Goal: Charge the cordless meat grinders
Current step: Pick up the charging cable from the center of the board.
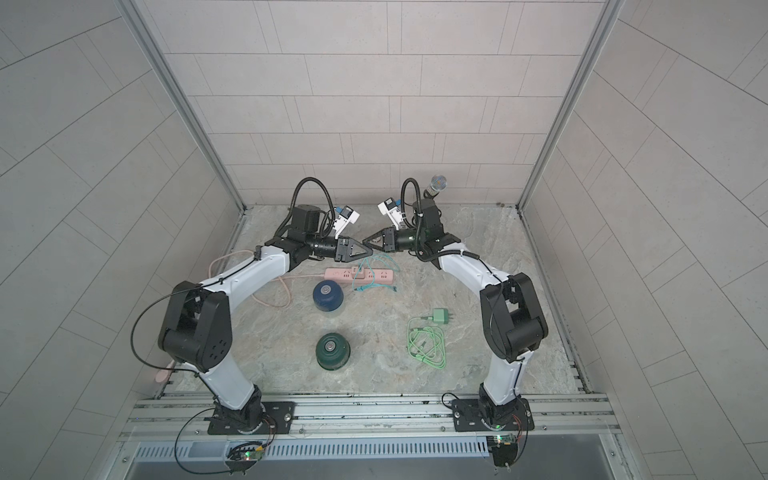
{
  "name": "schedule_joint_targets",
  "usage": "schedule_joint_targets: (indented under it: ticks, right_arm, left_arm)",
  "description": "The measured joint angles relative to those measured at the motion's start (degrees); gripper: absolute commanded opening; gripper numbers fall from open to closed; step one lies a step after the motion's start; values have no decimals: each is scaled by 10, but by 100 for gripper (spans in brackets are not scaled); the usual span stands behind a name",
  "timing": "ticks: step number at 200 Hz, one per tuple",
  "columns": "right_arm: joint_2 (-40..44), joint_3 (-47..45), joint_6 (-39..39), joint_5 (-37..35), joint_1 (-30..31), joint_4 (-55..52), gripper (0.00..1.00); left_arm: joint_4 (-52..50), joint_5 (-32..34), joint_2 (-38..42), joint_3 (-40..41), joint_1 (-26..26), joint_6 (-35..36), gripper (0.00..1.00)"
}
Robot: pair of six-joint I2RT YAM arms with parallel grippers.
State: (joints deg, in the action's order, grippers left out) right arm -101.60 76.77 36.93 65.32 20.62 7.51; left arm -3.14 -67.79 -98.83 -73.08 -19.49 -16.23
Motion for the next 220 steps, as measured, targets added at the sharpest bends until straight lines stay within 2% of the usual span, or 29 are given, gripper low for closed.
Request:
schedule_joint_targets:
  ticks: [45, 60, 74, 145, 175, 220]
  right_arm:
    - [2, 5, -44, -31, 0, -43, 33]
    - [9, 4, -60, -49, -1, -59, 45]
    - [22, 0, -70, -66, -5, -71, 50]
    - [113, -33, -171, -150, -2, -167, 49]
    - [111, -31, -232, -198, 35, -222, 50]
    - [88, -2, -265, -256, 73, -246, 48]
  left_arm:
    - [-6, -13, -11, -4, 1, -16, 5]
    - [-7, -13, -12, -5, 2, -22, 5]
    - [-6, -11, -12, -9, 3, -29, 5]
    - [14, 89, -11, -19, 18, -122, 4]
    - [32, 128, -7, -19, 17, -172, 4]
    - [46, 158, 30, 0, 9, -207, 5]
